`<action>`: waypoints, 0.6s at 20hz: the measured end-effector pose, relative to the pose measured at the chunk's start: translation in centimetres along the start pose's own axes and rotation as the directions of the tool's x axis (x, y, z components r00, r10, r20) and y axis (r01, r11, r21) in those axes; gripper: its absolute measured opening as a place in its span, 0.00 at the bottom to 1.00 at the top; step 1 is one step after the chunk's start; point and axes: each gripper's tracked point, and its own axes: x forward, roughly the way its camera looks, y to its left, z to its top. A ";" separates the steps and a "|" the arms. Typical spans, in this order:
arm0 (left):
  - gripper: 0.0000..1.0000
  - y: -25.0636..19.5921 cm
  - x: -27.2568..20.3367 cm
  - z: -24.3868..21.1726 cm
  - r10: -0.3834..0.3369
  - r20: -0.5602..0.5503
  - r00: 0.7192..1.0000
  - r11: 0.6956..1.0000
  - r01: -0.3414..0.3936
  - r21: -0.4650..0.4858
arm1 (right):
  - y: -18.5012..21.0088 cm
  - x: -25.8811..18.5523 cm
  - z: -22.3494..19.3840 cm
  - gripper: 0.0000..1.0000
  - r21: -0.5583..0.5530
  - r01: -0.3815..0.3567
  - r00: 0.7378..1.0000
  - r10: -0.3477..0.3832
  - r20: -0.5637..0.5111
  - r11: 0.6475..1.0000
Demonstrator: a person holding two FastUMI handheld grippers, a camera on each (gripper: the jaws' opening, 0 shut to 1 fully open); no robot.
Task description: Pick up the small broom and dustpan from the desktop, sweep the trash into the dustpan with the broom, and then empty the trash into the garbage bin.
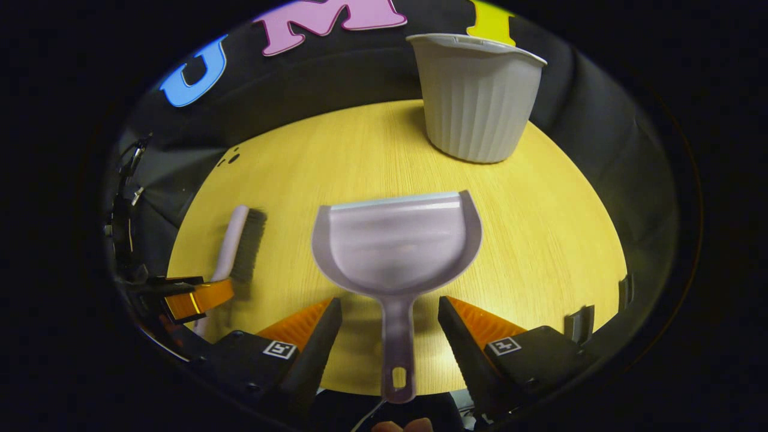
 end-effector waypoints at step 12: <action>0.98 -0.3 -21.2 15.5 -0.013 0.675 0.738 1.000 0.029 -0.012 | 4.2 -17.2 17.7 0.99 -0.140 0.073 0.744 0.040 0.667 0.987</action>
